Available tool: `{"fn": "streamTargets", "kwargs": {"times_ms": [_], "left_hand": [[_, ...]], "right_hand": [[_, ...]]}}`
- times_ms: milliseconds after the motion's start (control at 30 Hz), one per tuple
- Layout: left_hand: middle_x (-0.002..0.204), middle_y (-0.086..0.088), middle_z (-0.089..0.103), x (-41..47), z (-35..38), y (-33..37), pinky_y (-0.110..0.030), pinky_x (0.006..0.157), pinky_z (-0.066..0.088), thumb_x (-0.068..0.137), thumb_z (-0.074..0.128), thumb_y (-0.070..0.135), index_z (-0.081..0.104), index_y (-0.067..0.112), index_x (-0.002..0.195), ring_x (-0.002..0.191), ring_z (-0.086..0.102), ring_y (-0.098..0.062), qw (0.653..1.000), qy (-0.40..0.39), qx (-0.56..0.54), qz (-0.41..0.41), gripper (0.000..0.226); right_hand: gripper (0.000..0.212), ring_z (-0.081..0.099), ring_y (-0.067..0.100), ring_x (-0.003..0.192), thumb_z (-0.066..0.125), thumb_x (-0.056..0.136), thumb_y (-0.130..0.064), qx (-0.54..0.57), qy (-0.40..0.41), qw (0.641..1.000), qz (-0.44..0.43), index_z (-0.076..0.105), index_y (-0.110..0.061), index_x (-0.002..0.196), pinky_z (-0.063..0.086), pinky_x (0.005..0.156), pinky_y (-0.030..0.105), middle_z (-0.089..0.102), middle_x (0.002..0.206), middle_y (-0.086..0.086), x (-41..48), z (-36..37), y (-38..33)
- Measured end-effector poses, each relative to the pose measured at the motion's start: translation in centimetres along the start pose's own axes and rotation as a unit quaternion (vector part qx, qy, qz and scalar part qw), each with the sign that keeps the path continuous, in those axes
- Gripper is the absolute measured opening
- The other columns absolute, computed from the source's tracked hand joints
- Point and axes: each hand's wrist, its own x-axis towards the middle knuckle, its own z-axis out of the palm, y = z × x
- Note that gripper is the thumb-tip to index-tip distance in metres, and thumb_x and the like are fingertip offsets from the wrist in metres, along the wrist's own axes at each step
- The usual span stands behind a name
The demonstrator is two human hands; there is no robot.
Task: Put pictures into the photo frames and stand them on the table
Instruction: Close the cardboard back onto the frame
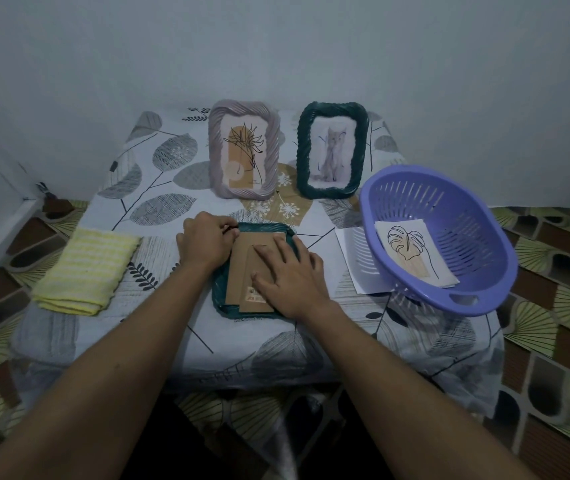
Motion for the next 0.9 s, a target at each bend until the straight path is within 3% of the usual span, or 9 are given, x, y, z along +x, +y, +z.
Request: {"fn": "streamTargets", "kwargs": {"times_ms": [267,600,733,900], "left_hand": [[0.125,0.0,0.055,0.8,0.0,-0.1,-0.048,0.099,0.031,0.097,0.057,0.035,0.062,0.032,0.112,0.123,0.042,-0.03,0.998,-0.067,0.019,0.013,0.016],[0.11,0.005,0.054,0.4,-0.5,-0.4,-0.047,0.095,0.03,0.096,0.057,0.035,0.061,0.039,0.092,0.115,0.046,-0.027,0.997,-0.053,0.033,0.048,0.008],[0.112,0.004,0.059,0.0,-0.6,-0.3,-0.046,0.092,0.029,0.096,0.056,0.036,0.067,0.04,0.097,0.116,0.048,-0.027,0.997,-0.026,0.055,0.057,0.012],[0.124,0.005,0.064,-0.3,-0.8,-2.3,-0.053,0.105,0.033,0.097,0.038,0.044,0.065,0.05,0.102,0.123,0.052,-0.025,0.995,-0.059,-0.061,0.052,0.028]], "right_hand": [[0.054,0.005,0.024,0.151,0.037,0.097,-0.057,0.0,0.002,1.0,0.002,0.028,-0.043,0.149,0.01,0.116,0.05,0.015,0.165,-0.004,0.0,-0.1,0.0],[0.056,0.004,0.023,0.152,0.035,0.097,-0.059,-0.005,-0.003,1.0,0.004,0.025,-0.045,0.15,0.009,0.116,0.05,0.014,0.166,-0.005,0.1,-0.1,0.0],[0.056,0.004,0.023,0.152,0.035,0.097,-0.059,-0.003,-0.004,1.0,0.005,0.026,-0.045,0.15,0.009,0.115,0.05,0.014,0.166,-0.005,0.0,-0.1,0.0],[0.054,0.005,0.023,0.152,0.037,0.097,-0.057,0.0,0.001,1.0,0.004,0.028,-0.044,0.149,0.01,0.115,0.049,0.015,0.165,-0.004,-0.1,-0.3,-0.1]]}}
